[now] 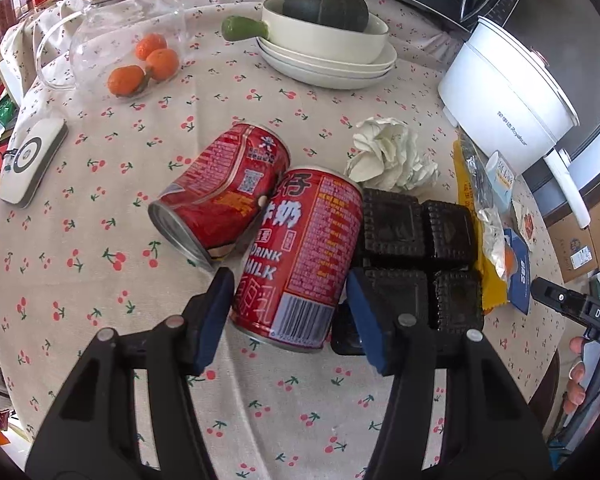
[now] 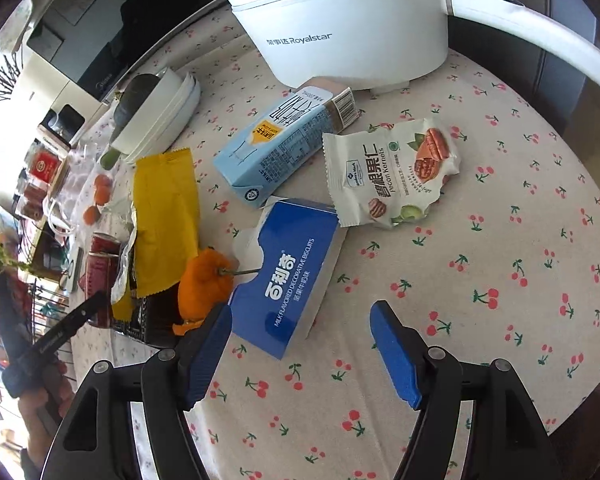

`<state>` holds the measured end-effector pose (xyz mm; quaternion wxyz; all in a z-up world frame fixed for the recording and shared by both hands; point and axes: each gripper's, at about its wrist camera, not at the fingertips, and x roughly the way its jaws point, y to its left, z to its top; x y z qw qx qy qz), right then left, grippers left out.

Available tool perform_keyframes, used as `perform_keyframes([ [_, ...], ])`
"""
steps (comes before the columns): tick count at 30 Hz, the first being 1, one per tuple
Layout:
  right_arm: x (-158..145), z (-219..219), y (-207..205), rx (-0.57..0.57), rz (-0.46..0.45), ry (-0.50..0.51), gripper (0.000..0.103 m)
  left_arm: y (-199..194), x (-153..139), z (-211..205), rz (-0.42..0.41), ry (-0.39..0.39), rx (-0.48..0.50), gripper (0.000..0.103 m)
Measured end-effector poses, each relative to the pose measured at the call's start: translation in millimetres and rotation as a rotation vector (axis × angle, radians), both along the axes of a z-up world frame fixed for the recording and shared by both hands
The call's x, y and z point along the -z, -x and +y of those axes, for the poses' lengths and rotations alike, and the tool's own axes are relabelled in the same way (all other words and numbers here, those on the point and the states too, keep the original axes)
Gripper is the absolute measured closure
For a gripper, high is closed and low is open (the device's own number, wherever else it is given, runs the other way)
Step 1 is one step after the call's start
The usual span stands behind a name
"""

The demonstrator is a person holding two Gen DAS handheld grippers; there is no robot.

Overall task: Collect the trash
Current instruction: 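Grasp the red milk-drink can with the left tool while the right tool regrips the carton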

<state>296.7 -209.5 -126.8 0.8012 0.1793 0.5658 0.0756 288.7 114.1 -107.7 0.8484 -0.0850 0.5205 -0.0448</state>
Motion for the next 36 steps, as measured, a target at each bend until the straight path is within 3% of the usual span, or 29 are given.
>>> perform_keyframes([
  [5, 12, 20, -12, 0.021, 0.003, 0.018, 0.029, 0, 0, -6, 0.008, -0.010, 0.008, 0.043],
  [8, 13, 34, -14, 0.016, -0.046, 0.103, 0.028, -1, 3, -5, 0.007, 0.003, 0.011, 0.043],
  [10, 13, 38, -14, 0.006, -0.063, 0.148, 0.040, -2, 4, -6, 0.011, 0.007, 0.008, 0.043],
  [11, 13, 39, -14, -0.002, -0.066, 0.171, 0.040, -2, 4, -7, 0.012, 0.006, 0.008, 0.043],
  [14, 11, 34, -10, -0.018, -0.069, 0.150, 0.048, 3, 2, -10, 0.012, 0.004, 0.018, 0.044],
  [15, 10, 31, -8, -0.021, -0.066, 0.138, 0.057, 5, 1, -11, 0.016, 0.003, 0.017, 0.044],
  [24, -13, 7, 21, -0.042, -0.020, 0.073, 0.059, 38, -12, -11, 0.045, 0.022, -0.029, 0.046],
  [25, -17, 5, 26, -0.045, -0.020, 0.064, 0.081, 43, -16, -12, 0.041, 0.022, -0.027, 0.046],
  [26, -21, 3, 30, -0.054, -0.022, 0.051, 0.091, 47, -19, -14, 0.035, 0.020, -0.023, 0.046],
  [30, -37, -7, 51, -0.073, -0.050, 0.049, 0.091, 63, -26, -20, 0.032, 0.001, -0.013, 0.046],
  [35, -35, -20, 68, -0.063, -0.009, 0.076, 0.089, 80, -17, -19, 0.126, -0.015, -0.052, 0.047],
  [36, -34, -22, 69, -0.053, -0.002, 0.075, 0.084, 82, -14, -19, 0.147, -0.018, -0.064, 0.047],
])
